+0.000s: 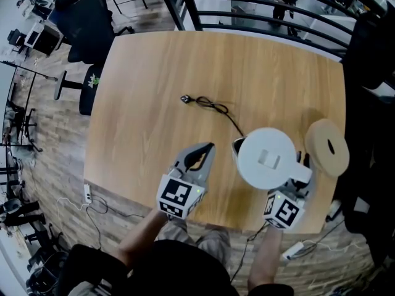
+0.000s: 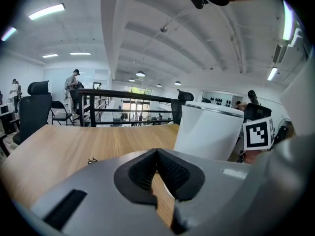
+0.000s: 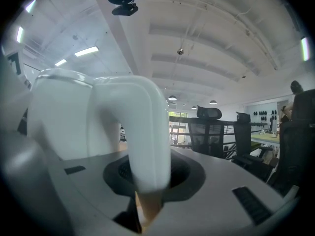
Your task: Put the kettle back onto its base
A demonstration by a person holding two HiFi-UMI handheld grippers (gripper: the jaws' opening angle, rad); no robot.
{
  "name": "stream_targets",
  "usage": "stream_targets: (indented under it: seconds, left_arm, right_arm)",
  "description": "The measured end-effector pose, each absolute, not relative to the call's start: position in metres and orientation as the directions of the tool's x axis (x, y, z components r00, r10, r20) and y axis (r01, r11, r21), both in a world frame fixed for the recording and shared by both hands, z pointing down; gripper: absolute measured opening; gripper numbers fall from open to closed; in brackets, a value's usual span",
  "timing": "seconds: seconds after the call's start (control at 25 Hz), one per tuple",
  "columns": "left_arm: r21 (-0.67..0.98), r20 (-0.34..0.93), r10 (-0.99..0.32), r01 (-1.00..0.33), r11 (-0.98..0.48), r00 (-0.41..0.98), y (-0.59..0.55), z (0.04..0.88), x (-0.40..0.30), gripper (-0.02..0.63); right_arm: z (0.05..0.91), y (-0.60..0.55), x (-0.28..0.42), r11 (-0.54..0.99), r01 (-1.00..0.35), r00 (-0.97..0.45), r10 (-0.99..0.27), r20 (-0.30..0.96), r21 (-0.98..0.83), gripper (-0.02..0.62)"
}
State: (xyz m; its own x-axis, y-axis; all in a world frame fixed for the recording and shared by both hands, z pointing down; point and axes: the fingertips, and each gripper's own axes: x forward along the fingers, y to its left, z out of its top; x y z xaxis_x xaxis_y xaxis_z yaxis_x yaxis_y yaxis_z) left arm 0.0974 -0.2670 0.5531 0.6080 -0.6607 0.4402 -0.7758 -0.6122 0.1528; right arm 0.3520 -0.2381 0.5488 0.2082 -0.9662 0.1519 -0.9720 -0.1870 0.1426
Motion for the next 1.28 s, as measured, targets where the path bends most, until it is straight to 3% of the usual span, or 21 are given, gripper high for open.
stream_targets:
  seconds: [1.28]
  left_arm:
    - [0.155,0.439,-0.641,-0.756,-0.636,0.629,-0.248,0.552,0.099,-0.002]
  right_arm:
    - [0.563,-0.219,0.356,-0.26,-0.963,0.269,-0.95,0.158,0.074,0.103]
